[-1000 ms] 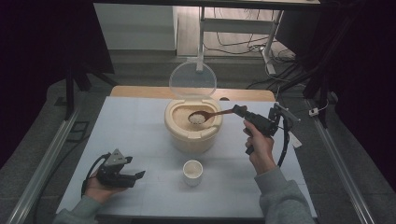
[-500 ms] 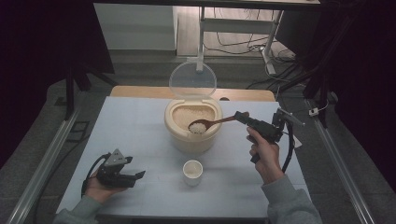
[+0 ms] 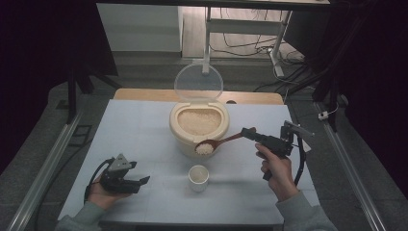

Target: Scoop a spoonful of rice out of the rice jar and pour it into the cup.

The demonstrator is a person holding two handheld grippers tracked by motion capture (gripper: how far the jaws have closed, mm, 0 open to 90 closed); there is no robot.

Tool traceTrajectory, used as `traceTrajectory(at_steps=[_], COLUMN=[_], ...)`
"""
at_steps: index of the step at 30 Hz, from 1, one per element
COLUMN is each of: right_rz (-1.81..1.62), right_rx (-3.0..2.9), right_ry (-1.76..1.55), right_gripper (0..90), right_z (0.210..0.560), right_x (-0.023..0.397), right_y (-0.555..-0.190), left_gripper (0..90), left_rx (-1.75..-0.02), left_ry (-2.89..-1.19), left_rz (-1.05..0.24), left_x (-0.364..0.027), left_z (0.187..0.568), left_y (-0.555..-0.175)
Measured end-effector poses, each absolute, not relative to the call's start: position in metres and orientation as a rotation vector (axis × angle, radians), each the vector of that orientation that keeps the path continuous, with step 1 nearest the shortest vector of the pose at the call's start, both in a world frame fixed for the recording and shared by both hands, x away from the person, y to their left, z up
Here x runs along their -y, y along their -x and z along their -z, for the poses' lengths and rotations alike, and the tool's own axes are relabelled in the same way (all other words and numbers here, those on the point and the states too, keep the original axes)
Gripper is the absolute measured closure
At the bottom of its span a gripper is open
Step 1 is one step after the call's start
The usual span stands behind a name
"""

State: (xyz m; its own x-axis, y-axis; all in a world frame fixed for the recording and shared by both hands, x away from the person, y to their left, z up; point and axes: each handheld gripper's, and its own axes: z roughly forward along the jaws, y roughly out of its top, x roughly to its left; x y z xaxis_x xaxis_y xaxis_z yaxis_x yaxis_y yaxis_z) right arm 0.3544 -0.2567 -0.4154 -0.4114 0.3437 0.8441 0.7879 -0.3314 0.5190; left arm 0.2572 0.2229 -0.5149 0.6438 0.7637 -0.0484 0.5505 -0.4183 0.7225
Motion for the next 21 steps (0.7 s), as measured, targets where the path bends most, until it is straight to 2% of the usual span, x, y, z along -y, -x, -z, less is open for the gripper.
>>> traceTrajectory(at_steps=[21], right_rz=[1.661], right_rx=[1.737], right_ry=[1.469], right_gripper=[83.2], right_z=[0.447], right_x=[0.243], right_y=[-0.347], left_gripper=[23.2], left_rx=[-1.018], left_ry=[-2.137], left_rz=[-0.374], left_x=[-0.223], left_z=[0.515], left_y=[-0.257])
